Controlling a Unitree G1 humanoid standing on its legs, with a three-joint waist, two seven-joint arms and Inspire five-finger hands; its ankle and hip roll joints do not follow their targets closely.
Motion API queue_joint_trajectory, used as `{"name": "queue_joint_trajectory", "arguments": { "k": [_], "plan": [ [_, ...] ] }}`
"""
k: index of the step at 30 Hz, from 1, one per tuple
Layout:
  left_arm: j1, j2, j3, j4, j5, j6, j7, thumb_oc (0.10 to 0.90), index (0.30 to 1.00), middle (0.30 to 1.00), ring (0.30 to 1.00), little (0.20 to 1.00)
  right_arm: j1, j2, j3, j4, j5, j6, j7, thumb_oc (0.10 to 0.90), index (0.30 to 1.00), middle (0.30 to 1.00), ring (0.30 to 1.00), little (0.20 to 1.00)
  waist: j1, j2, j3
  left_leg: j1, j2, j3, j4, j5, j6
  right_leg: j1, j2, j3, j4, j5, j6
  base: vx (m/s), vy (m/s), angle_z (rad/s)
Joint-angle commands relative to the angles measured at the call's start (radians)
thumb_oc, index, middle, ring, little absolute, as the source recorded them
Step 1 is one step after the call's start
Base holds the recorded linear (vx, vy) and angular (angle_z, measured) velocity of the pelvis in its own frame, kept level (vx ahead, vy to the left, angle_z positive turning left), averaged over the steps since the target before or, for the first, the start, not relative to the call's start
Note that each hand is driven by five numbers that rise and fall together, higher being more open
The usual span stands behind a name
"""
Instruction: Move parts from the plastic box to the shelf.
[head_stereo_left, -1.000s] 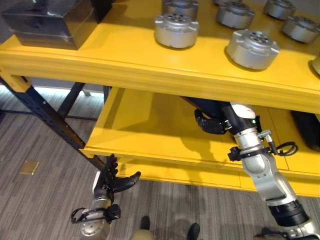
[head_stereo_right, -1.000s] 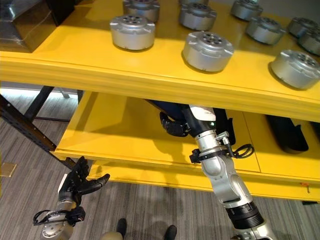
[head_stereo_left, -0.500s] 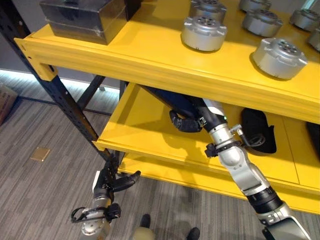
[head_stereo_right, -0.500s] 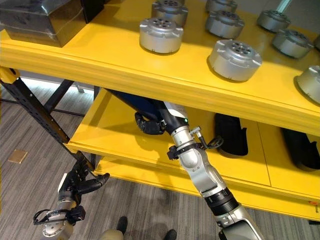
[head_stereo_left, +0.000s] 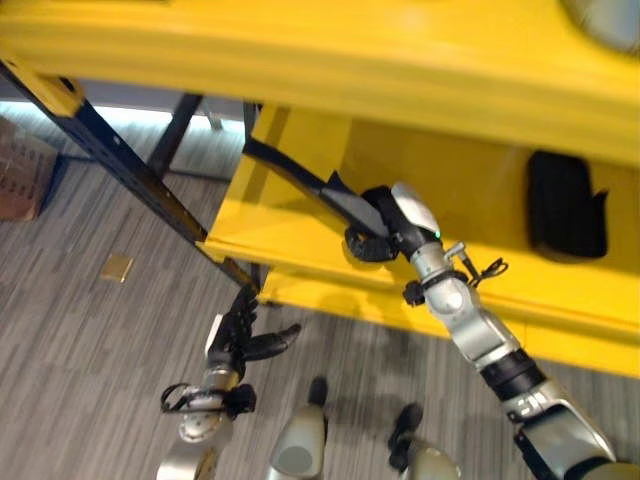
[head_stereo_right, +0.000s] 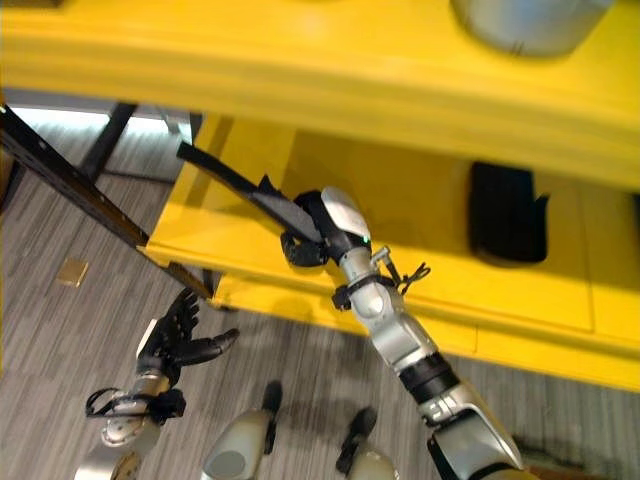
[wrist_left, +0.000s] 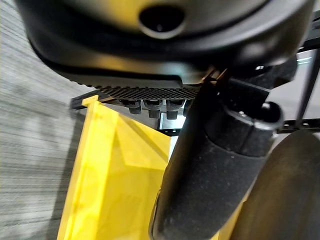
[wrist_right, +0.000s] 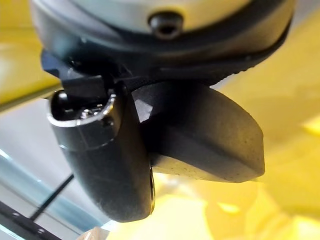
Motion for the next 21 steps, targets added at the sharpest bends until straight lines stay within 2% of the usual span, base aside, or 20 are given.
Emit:
{"name": "queue_joint_trajectory", "arguments": {
  "k": [1, 4, 8, 21],
  "plan": [
    [0.031, 0.075, 0.057, -0.112, -0.017, -0.106, 0.02, 0.9, 1.0, 1.0, 1.0, 1.0, -0.181, 0.04, -0.048, -0.12, 0.006, -0.086, -0.108, 0.4, 0.3, 0.3, 0.3, 0.3, -0.018, -0.035, -0.058, -0.048, 0.045, -0.002, 0.129, -0.081, -0.016, 0.013, -0.118, 0.055, 0.104, -0.037, 0.081, -0.12, 0.01, -0.14],
    [0.035, 0.074, 0.058, -0.12, -0.02, -0.105, 0.03, 0.9, 1.0, 1.0, 1.0, 1.0, -0.243, 0.05, -0.055, -0.088, -0.017, -0.065, -0.133, 0.4, 0.3, 0.3, 0.3, 0.3, -0.036, -0.015, -0.036, -0.11, 0.066, 0.026, 0.207, -0.109, -0.019, -0.102, -0.12, 0.102, 0.202, -0.059, 0.076, -0.13, 0.003, -0.38],
    [0.034, 0.081, 0.047, -0.123, -0.021, -0.103, 0.03, 0.9, 1.0, 1.0, 1.0, 1.0, -0.274, 0.055, -0.072, -0.06, -0.013, -0.051, -0.162, 0.4, 0.3, 0.3, 0.3, 0.3, -0.047, -0.007, -0.022, -0.129, 0.073, 0.038, 0.215, -0.11, -0.018, -0.144, -0.112, 0.12, 0.219, -0.057, 0.072, -0.07, -0.025, -0.16],
    [0.001, 0.11, 0.024, -0.119, -0.011, -0.099, 0.04, 0.9, 1.0, 1.0, 1.0, 1.0, -0.322, 0.07, -0.163, -0.018, -0.027, 0.005, -0.271, 0.4, 0.3, 0.3, 0.3, 0.3, -0.077, 0.03, 0.01, -0.109, 0.06, 0.061, 0.188, -0.106, -0.014, -0.157, -0.122, 0.138, 0.223, -0.05, 0.073, -0.02, -0.011, -0.05]
  ]
}}
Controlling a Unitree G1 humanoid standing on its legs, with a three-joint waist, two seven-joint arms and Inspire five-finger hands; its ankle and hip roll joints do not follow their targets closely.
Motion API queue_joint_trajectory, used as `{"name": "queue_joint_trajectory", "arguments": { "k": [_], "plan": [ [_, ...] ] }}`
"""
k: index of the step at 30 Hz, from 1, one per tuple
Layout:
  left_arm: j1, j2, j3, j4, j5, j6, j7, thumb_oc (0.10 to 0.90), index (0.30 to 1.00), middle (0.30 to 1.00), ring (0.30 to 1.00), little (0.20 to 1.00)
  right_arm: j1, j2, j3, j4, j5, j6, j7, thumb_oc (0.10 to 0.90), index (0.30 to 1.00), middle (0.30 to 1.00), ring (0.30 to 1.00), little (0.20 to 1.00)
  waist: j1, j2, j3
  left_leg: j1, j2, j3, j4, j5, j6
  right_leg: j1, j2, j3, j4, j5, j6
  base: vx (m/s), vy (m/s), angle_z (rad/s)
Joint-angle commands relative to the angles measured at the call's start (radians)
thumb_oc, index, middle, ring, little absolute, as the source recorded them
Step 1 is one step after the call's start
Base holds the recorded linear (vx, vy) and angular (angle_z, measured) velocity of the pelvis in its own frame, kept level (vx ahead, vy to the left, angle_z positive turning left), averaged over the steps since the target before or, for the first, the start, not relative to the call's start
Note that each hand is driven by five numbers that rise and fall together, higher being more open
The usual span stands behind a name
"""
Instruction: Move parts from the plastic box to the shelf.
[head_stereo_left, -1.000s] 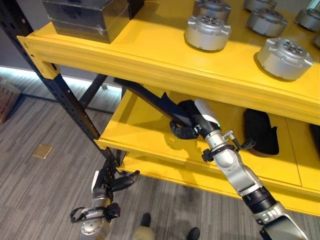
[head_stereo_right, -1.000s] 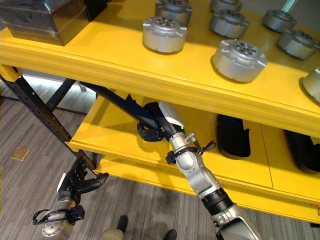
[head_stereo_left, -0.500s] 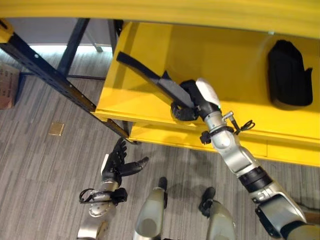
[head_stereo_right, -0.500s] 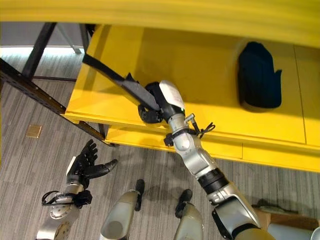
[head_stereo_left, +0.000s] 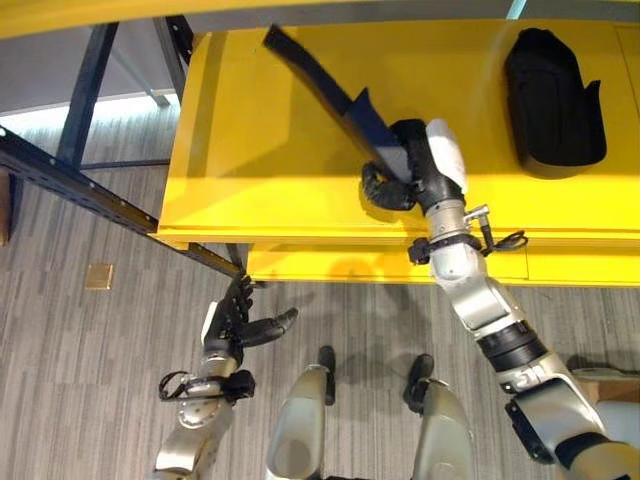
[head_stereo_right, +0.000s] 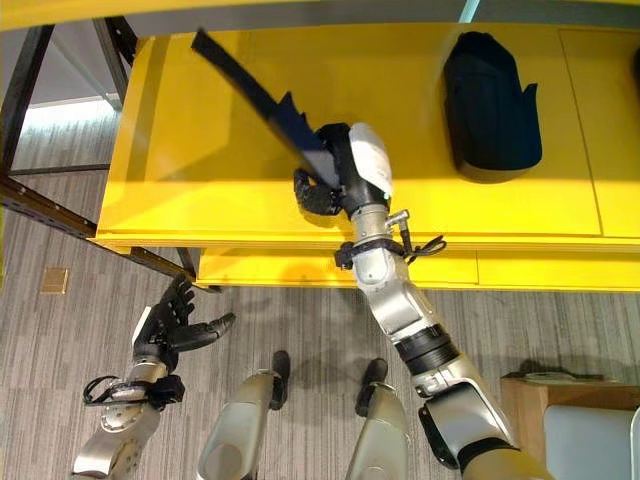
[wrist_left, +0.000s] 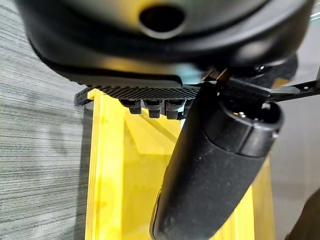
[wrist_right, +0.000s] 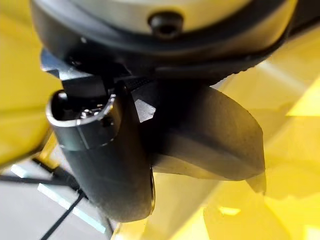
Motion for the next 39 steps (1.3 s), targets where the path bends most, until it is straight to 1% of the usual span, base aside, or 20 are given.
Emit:
{"name": "queue_joint_trajectory", "arguments": {
  "k": [1, 10, 17, 25, 31, 39],
  "plan": [
    [0.023, 0.085, 0.013, -0.12, -0.009, -0.097, 0.016, 0.9, 1.0, 1.0, 1.0, 1.0, -0.2, 0.037, -0.06, -0.031, -0.029, -0.048, -0.098, 0.4, 0.3, 0.3, 0.3, 0.3, 0.001, 0.011, -0.053, 0.039, 0.035, -0.023, -0.036, -0.008, -0.029, 0.062, -0.086, 0.028, -0.026, 0.022, 0.086, 0.0, 0.0, 0.0],
    [0.001, 0.1, 0.004, -0.131, -0.011, -0.103, 0.026, 0.9, 1.0, 1.0, 1.0, 1.0, -0.254, 0.03, -0.123, 0.029, -0.051, -0.006, -0.178, 0.4, 0.3, 0.3, 0.3, 0.3, -0.003, 0.025, -0.028, 0.04, 0.024, -0.024, -0.038, -0.009, -0.024, 0.065, -0.094, 0.022, -0.023, 0.027, 0.089, 0.0, 0.0, 0.0],
    [-0.01, 0.1, -0.001, -0.132, -0.008, -0.106, 0.039, 0.9, 1.0, 1.0, 1.0, 1.0, -0.258, 0.044, -0.133, 0.064, -0.037, 0.004, -0.199, 0.4, 0.3, 0.3, 0.3, 0.3, 0.0, 0.029, -0.017, 0.034, 0.02, -0.024, -0.035, -0.01, -0.021, 0.061, -0.094, 0.017, -0.023, 0.028, 0.09, 0.01, 0.004, 0.03],
    [-0.019, 0.097, -0.002, -0.137, 0.002, -0.103, 0.055, 0.9, 1.0, 1.0, 1.0, 1.0, -0.217, 0.069, -0.141, 0.076, -0.004, 0.004, -0.203, 0.4, 0.3, 0.3, 0.3, 0.3, -0.009, 0.027, 0.0, 0.026, 0.01, -0.02, -0.028, -0.017, -0.014, 0.056, -0.102, 0.024, -0.021, 0.034, 0.091, 0.0, 0.0, 0.0],
    [-0.018, 0.091, -0.001, -0.131, 0.008, -0.098, 0.062, 0.9, 1.0, 1.0, 1.0, 1.0, -0.178, 0.08, -0.134, 0.068, 0.003, 0.002, -0.196, 0.4, 0.3, 0.3, 0.3, 0.3, -0.02, 0.018, 0.011, 0.022, 0.009, -0.015, -0.02, -0.022, -0.013, 0.047, -0.102, 0.032, -0.013, 0.036, 0.089, 0.0, 0.0, 0.0],
    [-0.018, 0.08, 0.008, -0.138, 0.018, -0.104, 0.072, 0.9, 1.0, 1.0, 1.0, 1.0, -0.12, 0.071, -0.128, 0.095, -0.049, 0.027, -0.184, 0.4, 0.3, 0.3, 0.3, 0.3, -0.038, 0.006, 0.028, 0.012, 0.011, -0.005, -0.025, -0.015, -0.013, 0.034, -0.099, 0.043, -0.029, 0.053, 0.089, -0.03, 0.013, -0.03]
  ]
}}
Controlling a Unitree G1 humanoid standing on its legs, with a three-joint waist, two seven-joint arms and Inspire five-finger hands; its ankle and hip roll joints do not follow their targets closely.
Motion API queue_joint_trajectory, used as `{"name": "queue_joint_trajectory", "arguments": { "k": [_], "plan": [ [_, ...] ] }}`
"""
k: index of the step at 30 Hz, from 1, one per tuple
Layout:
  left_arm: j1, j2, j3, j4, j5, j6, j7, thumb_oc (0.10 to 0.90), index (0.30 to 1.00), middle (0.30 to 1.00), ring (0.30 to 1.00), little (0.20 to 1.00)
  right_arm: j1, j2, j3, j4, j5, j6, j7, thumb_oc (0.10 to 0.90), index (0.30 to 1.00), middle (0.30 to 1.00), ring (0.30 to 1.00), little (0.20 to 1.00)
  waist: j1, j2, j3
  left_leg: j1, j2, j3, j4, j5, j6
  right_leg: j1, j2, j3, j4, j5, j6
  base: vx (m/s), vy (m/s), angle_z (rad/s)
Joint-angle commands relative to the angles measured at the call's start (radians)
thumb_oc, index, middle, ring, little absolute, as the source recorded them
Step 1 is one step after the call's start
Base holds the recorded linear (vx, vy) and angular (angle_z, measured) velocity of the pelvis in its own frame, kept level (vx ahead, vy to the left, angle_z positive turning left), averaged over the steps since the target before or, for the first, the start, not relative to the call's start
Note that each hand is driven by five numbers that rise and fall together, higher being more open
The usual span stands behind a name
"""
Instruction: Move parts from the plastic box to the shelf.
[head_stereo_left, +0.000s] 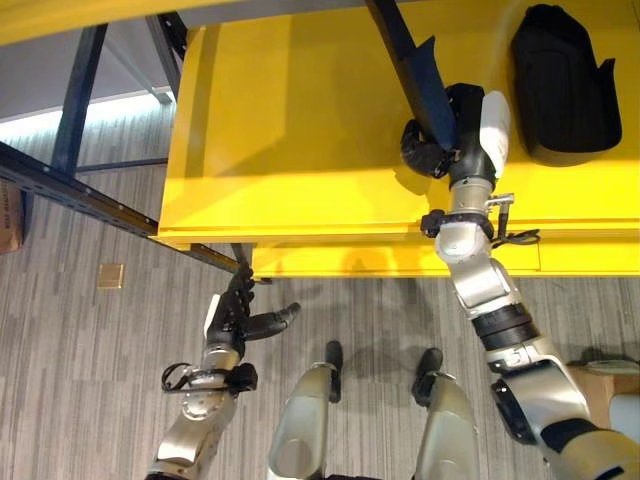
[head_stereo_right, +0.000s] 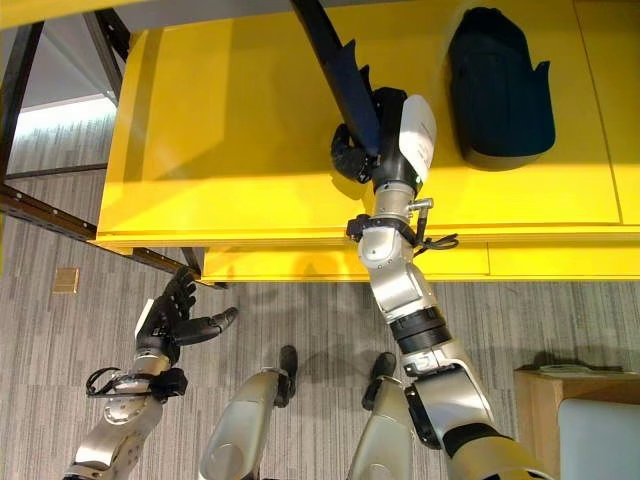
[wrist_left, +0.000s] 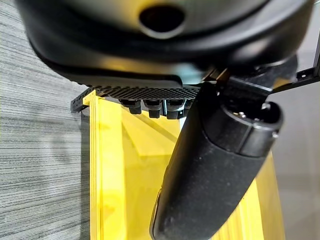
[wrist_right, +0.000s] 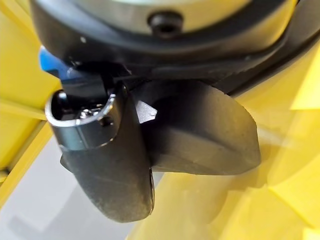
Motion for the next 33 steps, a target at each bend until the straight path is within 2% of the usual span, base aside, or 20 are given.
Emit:
{"name": "queue_joint_trajectory", "arguments": {
  "k": [1, 13, 21, 22, 23, 24, 31, 33],
  "plan": [
    [0.019, 0.062, 0.047, -0.139, 0.017, -0.104, 0.029, 0.9, 1.0, 1.0, 1.0, 1.0, -0.03, 0.007, -0.021, -0.014, -0.027, -0.019, -0.005, 0.4, 0.3, 0.3, 0.3, 0.3, -0.008, -0.01, 0.0, 0.016, 0.036, -0.012, -0.012, -0.022, -0.017, 0.059, -0.075, 0.03, -0.05, 0.069, 0.086, -0.03, 0.015, -0.09],
    [0.003, 0.059, 0.035, -0.139, 0.032, -0.111, 0.046, 0.9, 1.0, 1.0, 1.0, 1.0, 0.03, 0.005, -0.049, 0.03, -0.082, 0.014, -0.052, 0.4, 0.3, 0.3, 0.3, 0.3, -0.024, -0.019, 0.0, -0.028, 0.03, -0.005, -0.001, -0.022, -0.011, 0.023, -0.076, 0.036, -0.071, 0.095, 0.09, -0.02, 0.015, -0.02],
    [-0.003, 0.054, 0.035, -0.13, 0.032, -0.116, 0.056, 0.9, 1.0, 1.0, 1.0, 1.0, 0.03, 0.006, -0.039, 0.047, -0.076, 0.009, -0.052, 0.4, 0.3, 0.3, 0.3, 0.3, -0.023, -0.02, 0.0, -0.038, 0.026, -0.006, -0.001, -0.02, -0.01, 0.019, -0.077, 0.038, -0.074, 0.097, 0.09, 0.0, 0.0, 0.0],
    [-0.002, 0.052, 0.035, -0.127, 0.032, -0.116, 0.056, 0.9, 1.0, 1.0, 1.0, 1.0, 0.032, 0.009, -0.034, 0.046, -0.073, 0.005, -0.043, 0.537, 0.492, 0.492, 0.492, 0.492, -0.022, -0.022, 0.0, -0.039, 0.026, -0.007, 0.0, -0.02, -0.011, 0.02, -0.076, 0.037, -0.077, 0.098, 0.09, 0.0, 0.0, 0.0],
    [-0.003, 0.051, 0.035, -0.128, 0.034, -0.116, 0.055, 0.9, 1.0, 1.0, 1.0, 1.0, 0.027, 0.012, -0.023, 0.039, -0.071, -0.001, -0.033, 0.782, 0.835, 0.835, 0.835, 0.835, -0.021, -0.022, 0.0, -0.041, 0.027, -0.007, 0.001, -0.02, -0.011, 0.019, -0.075, 0.037, -0.077, 0.098, 0.091, 0.0, 0.0, 0.0],
    [-0.004, 0.05, 0.034, -0.125, 0.033, -0.115, 0.055, 0.9, 1.0, 1.0, 1.0, 1.0, 0.024, 0.02, -0.015, 0.028, -0.063, -0.009, -0.024, 0.9, 1.0, 1.0, 1.0, 1.0, -0.02, -0.022, 0.0, -0.041, 0.027, -0.007, 0.0, -0.02, -0.011, 0.019, -0.075, 0.037, -0.077, 0.098, 0.091, 0.0, 0.0, 0.0],
    [-0.005, 0.05, 0.042, -0.132, 0.03, -0.115, 0.065, 0.9, 1.0, 1.0, 1.0, 1.0, -0.017, 0.041, 0.07, -0.079, -0.089, -0.048, 0.048, 0.9, 1.0, 1.0, 1.0, 1.0, -0.015, -0.027, 0.0, -0.033, 0.029, -0.004, 0.0, -0.021, -0.013, 0.024, -0.076, 0.036, -0.075, 0.096, 0.089, 0.0, 0.0, 0.0],
    [-0.006, 0.048, 0.046, -0.133, 0.029, -0.112, 0.07, 0.9, 1.0, 1.0, 1.0, 1.0, -0.025, 0.072, 0.111, -0.138, -0.067, -0.08, 0.08, 0.9, 1.0, 1.0, 1.0, 1.0, -0.014, -0.031, 0.0, -0.03, 0.031, -0.001, 0.0, -0.021, -0.013, 0.025, -0.076, 0.039, -0.073, 0.093, 0.088, 0.02, 0.008, 0.0]
  ]
}}
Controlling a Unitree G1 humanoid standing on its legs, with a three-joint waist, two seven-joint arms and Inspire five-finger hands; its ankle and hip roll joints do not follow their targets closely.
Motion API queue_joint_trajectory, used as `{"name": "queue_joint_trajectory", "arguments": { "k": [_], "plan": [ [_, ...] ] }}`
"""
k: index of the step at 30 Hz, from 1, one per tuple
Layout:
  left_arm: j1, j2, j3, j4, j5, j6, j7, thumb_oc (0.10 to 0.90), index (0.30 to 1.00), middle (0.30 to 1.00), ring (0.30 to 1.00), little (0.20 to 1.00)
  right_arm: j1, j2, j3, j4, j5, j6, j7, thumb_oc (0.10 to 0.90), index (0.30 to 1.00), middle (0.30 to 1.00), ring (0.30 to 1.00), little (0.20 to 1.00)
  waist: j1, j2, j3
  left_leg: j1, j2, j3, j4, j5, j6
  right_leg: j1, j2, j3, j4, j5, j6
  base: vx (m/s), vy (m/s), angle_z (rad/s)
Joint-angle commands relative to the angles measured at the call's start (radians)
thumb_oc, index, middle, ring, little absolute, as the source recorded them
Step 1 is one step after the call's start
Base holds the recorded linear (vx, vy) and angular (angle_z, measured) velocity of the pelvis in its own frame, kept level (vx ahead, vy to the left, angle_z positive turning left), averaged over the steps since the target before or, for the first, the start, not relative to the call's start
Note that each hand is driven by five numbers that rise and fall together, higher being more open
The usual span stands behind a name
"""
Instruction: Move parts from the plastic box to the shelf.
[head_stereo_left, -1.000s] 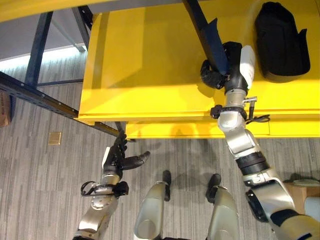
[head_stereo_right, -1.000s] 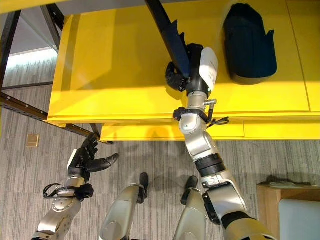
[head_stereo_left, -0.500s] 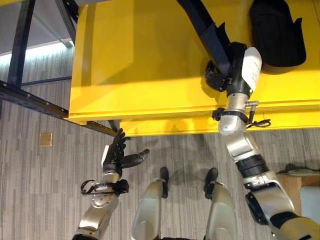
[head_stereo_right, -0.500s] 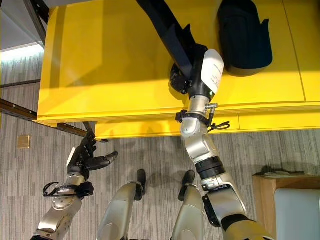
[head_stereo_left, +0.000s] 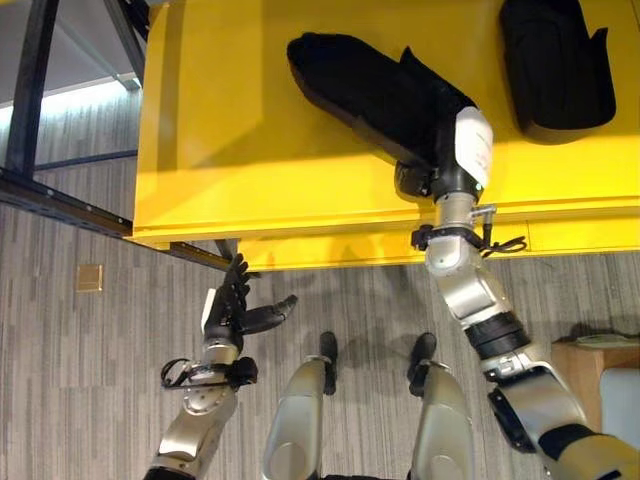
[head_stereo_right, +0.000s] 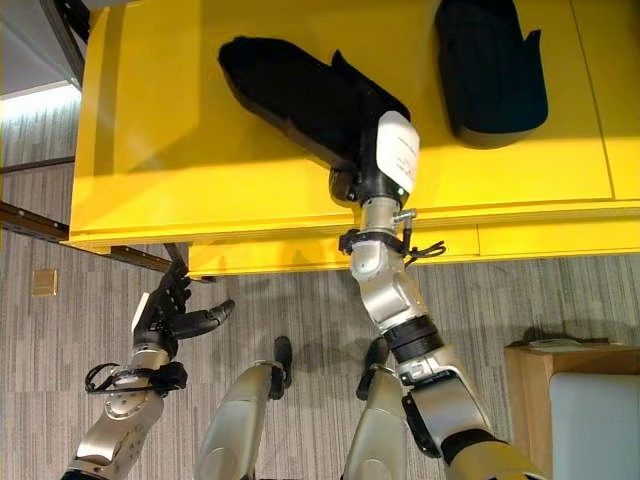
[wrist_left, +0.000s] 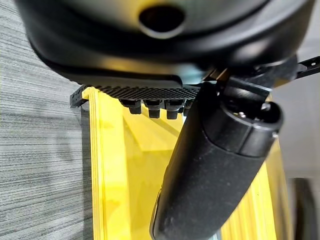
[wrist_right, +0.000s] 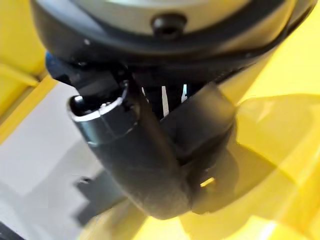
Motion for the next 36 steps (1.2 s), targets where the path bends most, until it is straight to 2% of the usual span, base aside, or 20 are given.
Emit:
{"name": "queue_joint_trajectory", "arguments": {
  "k": [1, 3, 4, 10, 14, 19, 25, 27, 29, 36],
  "plan": [
    [0.017, 0.058, 0.048, -0.135, 0.029, -0.093, 0.031, 0.9, 1.0, 1.0, 1.0, 1.0, -0.067, 0.061, 0.068, -0.149, 0.039, -0.118, 0.058, 0.9, 1.0, 1.0, 1.0, 1.0, 0.025, -0.016, -0.011, 0.037, 0.033, -0.011, -0.022, -0.023, -0.032, 0.068, -0.076, 0.031, -0.038, 0.054, 0.082, 0.02, 0.015, -0.03],
    [0.016, 0.055, 0.051, -0.14, 0.027, -0.092, 0.035, 0.9, 1.0, 1.0, 1.0, 1.0, -0.076, 0.082, 0.1, -0.171, 0.057, -0.134, 0.077, 0.9, 1.0, 1.0, 1.0, 1.0, 0.024, -0.02, -0.011, 0.036, 0.031, -0.01, -0.028, -0.014, -0.031, 0.066, -0.078, 0.034, -0.042, 0.061, 0.081, 0.01, 0.007, -0.02],
    [0.022, 0.053, 0.055, -0.145, 0.026, -0.091, 0.042, 0.9, 1.0, 1.0, 1.0, 1.0, -0.083, 0.111, 0.15, -0.206, 0.073, -0.158, 0.113, 0.9, 1.0, 1.0, 1.0, 1.0, 0.028, -0.026, -0.011, 0.038, 0.034, -0.011, -0.025, -0.015, -0.032, 0.069, -0.078, 0.031, -0.041, 0.058, 0.081, 0.0, 0.0, 0.0],
    [0.025, 0.055, 0.061, -0.14, 0.022, -0.094, 0.048, 0.9, 1.0, 1.0, 1.0, 1.0, -0.102, 0.137, 0.195, -0.215, 0.097, -0.174, 0.14, 0.9, 1.0, 1.0, 1.0, 1.0, 0.034, -0.028, -0.011, 0.042, 0.034, -0.012, -0.025, -0.015, -0.034, 0.073, -0.079, 0.03, -0.037, 0.056, 0.081, 0.0, 0.0, 0.0],
    [0.026, 0.054, 0.062, -0.134, 0.019, -0.093, 0.051, 0.9, 1.0, 1.0, 1.0, 1.0, -0.105, 0.168, 0.223, -0.249, 0.165, -0.202, 0.158, 0.9, 1.0, 1.0, 1.0, 1.0, 0.038, -0.035, -0.011, 0.05, 0.034, -0.01, -0.029, -0.013, -0.035, 0.08, -0.078, 0.03, -0.041, 0.055, 0.08, 0.0, 0.0, 0.0],
    [0.033, 0.055, 0.06, -0.122, 0.012, -0.092, 0.053, 0.9, 1.0, 1.0, 1.0, 1.0, -0.099, 0.212, 0.267, -0.278, 0.308, -0.247, 0.182, 0.9, 1.0, 1.0, 1.0, 1.0, 0.045, -0.042, -0.011, 0.061, 0.037, -0.012, -0.031, -0.013, -0.036, 0.09, -0.077, 0.03, -0.041, 0.053, 0.08, 0.0, 0.0, 0.0],
    [0.035, 0.055, 0.056, -0.106, 0.004, -0.094, 0.056, 0.9, 1.0, 1.0, 1.0, 1.0, -0.097, 0.214, 0.271, -0.332, 0.393, -0.283, 0.174, 0.9, 1.0, 1.0, 1.0, 1.0, 0.048, -0.046, -0.011, 0.076, 0.035, -0.013, -0.039, -0.012, -0.037, 0.101, -0.075, 0.034, -0.042, 0.052, 0.08, 0.0, 0.0, 0.0],
    [0.033, 0.054, 0.045, -0.086, -0.003, -0.089, 0.052, 0.9, 1.0, 1.0, 1.0, 1.0, -0.085, 0.242, 0.296, -0.345, 0.532, -0.314, 0.197, 0.9, 1.0, 1.0, 1.0, 1.0, 0.051, -0.051, -0.011, 0.089, 0.037, -0.01, -0.048, -0.008, -0.038, 0.111, -0.074, 0.034, -0.05, 0.054, 0.08, 0.0, 0.0, 0.0],
    [0.034, 0.055, 0.042, -0.074, -0.006, -0.088, 0.051, 0.9, 1.0, 1.0, 1.0, 1.0, -0.086, 0.247, 0.305, -0.355, 0.584, -0.324, 0.203, 0.9, 1.0, 1.0, 1.0, 1.0, 0.053, -0.052, -0.014, 0.093, 0.037, -0.01, -0.052, -0.007, -0.038, 0.113, -0.075, 0.035, -0.05, 0.055, 0.081, 0.0, -0.003, -0.02],
    [0.036, 0.063, 0.049, -0.053, -0.008, -0.091, 0.053, 0.9, 1.0, 1.0, 1.0, 1.0, -0.124, 0.207, 0.258, -0.456, 0.583, -0.352, 0.159, 0.9, 1.0, 1.0, 1.0, 1.0, 0.057, -0.056, -0.032, 0.114, 0.032, -0.012, -0.065, -0.006, -0.039, 0.13, -0.077, 0.035, -0.053, 0.055, 0.083, 0.0, 0.0, 0.0]
  ]
}}
